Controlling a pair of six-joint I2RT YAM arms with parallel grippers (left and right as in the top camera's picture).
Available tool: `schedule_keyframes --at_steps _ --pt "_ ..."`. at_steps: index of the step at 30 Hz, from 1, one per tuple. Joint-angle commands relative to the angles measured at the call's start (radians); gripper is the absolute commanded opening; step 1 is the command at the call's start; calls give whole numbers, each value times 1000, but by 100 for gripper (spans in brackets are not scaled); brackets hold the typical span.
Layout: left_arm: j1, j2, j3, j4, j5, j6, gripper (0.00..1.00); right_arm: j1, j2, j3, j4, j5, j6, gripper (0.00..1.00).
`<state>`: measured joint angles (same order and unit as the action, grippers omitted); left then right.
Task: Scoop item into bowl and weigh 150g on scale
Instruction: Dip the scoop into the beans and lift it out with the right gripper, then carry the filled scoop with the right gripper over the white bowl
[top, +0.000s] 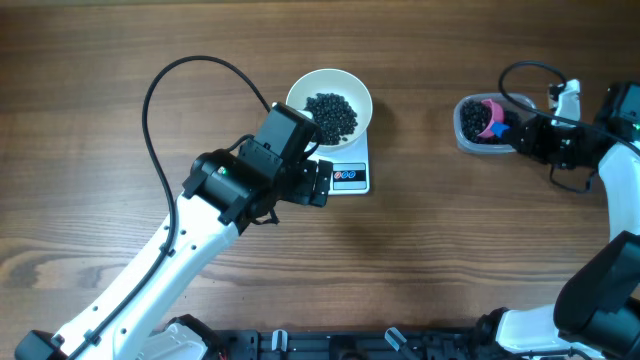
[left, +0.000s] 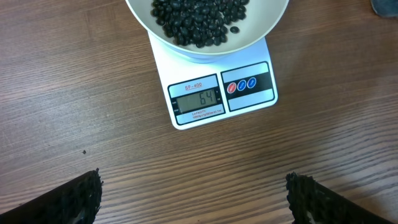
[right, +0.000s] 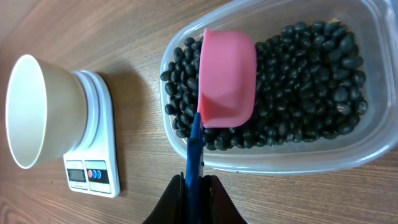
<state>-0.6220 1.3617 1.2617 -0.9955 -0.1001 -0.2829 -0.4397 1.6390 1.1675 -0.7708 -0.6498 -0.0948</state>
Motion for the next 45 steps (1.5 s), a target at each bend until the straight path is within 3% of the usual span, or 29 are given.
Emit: schedule_keyframes --at_steps 1,11,24,27,37,45 --pt "-5 1 16 0 2 -10 100 -27 13 2 -3 -72 28 5" --pt "-5 1 16 0 2 -10 100 -94 13 2 -13 -151 93 4" --pt "-5 1 16 0 2 -10 100 -277 13 2 -39 -497 200 4" --pt "-5 1 16 0 2 -10 100 -296 13 2 -54 -501 246 4" --pt "-5 1 16 0 2 -10 100 -294 13 2 -61 -708 253 4" --pt "-5 1 16 0 2 -10 100 -181 13 2 -58 -816 255 4"
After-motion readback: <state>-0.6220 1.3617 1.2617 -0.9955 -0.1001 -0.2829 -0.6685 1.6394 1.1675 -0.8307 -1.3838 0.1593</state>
